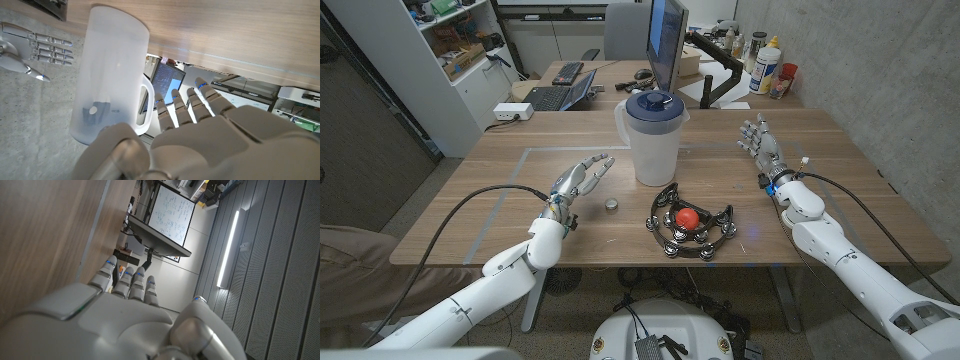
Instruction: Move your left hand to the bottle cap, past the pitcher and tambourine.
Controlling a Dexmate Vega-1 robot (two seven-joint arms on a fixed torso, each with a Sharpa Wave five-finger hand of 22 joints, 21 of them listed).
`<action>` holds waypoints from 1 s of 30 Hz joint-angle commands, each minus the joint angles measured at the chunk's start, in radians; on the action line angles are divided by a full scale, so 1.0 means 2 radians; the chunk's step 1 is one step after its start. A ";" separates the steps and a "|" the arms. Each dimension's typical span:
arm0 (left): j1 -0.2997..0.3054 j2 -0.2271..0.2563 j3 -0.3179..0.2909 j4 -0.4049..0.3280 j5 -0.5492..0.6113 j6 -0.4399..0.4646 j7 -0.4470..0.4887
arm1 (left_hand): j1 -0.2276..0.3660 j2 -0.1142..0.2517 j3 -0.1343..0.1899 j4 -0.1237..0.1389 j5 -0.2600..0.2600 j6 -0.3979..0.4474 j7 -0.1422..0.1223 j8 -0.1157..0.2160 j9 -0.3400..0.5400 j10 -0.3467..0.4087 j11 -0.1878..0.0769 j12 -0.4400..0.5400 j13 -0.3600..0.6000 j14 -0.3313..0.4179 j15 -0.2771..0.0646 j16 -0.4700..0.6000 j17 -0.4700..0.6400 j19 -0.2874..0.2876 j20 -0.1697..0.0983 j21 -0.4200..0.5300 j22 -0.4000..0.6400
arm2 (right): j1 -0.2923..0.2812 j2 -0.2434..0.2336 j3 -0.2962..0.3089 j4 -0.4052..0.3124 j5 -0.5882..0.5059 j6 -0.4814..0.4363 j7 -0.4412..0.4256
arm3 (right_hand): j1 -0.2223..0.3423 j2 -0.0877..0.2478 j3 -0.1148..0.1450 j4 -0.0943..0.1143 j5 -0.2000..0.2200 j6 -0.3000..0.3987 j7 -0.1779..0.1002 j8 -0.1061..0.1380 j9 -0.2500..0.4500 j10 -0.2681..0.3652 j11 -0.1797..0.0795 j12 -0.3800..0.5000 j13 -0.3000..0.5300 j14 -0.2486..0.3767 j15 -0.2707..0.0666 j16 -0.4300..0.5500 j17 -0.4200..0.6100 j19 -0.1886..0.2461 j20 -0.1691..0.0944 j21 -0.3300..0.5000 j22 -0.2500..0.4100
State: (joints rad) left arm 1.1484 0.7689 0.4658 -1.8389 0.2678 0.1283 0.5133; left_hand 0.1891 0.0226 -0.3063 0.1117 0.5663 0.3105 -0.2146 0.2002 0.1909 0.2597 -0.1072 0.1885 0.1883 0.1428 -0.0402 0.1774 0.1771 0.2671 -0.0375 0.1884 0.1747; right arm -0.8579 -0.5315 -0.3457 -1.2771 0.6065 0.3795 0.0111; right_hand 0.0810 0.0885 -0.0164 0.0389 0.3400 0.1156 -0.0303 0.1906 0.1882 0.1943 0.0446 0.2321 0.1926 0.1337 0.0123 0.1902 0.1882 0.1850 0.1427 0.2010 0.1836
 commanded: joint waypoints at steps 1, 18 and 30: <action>0.000 0.004 0.016 -0.006 0.015 0.024 -0.006 | 0.006 0.001 -0.002 -0.004 0.003 -0.001 0.000 -0.002 0.000 -0.003 0.000 0.000 0.002 -0.003 -0.062 -0.001 0.001 -0.004 -0.007 -0.001 0.001 | 0.003 0.002 -0.001 0.004 -0.002 0.003 0.000 | -0.001 0.004 0.000 0.003 0.003 0.000 0.000 -0.001 0.002 -0.002 -0.002 0.000 0.002 0.000 0.000 0.000 0.002 0.001 -0.002 0.002 0.002; -0.001 0.000 0.045 -0.015 0.054 0.050 0.004 | 0.007 0.002 -0.003 -0.002 0.010 -0.002 0.000 0.001 0.000 -0.027 -0.003 -0.003 0.002 -0.018 -0.062 -0.001 0.002 -0.011 -0.009 0.000 0.002 | 0.009 0.005 0.003 0.020 0.002 0.013 0.008 | -0.001 0.004 -0.001 0.003 0.004 0.003 0.001 0.001 0.002 -0.002 -0.002 0.000 0.002 0.000 0.001 0.000 0.002 0.000 -0.002 0.001 0.002; 0.023 0.001 0.050 -0.028 0.089 0.066 0.042 | 0.006 -0.001 -0.006 0.000 0.021 0.036 0.002 0.012 0.001 -0.018 -0.004 0.007 0.002 -0.018 -0.066 0.004 0.002 -0.006 -0.017 0.004 0.002 | 0.014 0.002 -0.002 0.032 -0.002 0.015 0.017 | -0.001 0.004 -0.001 0.004 0.004 0.009 0.003 0.003 0.002 -0.002 -0.001 0.000 0.002 -0.001 0.000 0.000 0.002 0.000 -0.001 0.001 0.002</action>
State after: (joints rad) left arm 1.1606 0.7668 0.5531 -1.8775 0.3986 0.2405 0.5499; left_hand 0.1930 0.0265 -0.3123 0.1113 0.5997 0.3947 -0.2058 0.2308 0.1910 0.2158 -0.1125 0.1965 0.1883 0.1091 -0.0382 0.1787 0.1795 0.2491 -0.0409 0.1885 0.1746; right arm -0.8376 -0.5243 -0.3445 -1.2328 0.6084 0.4016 0.0312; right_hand 0.0810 0.0885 -0.0164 0.0389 0.3441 0.1224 -0.0238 0.1906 0.1882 0.1926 0.0429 0.2322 0.1926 0.1339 0.0124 0.1902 0.1882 0.1849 0.1428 0.2010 0.1835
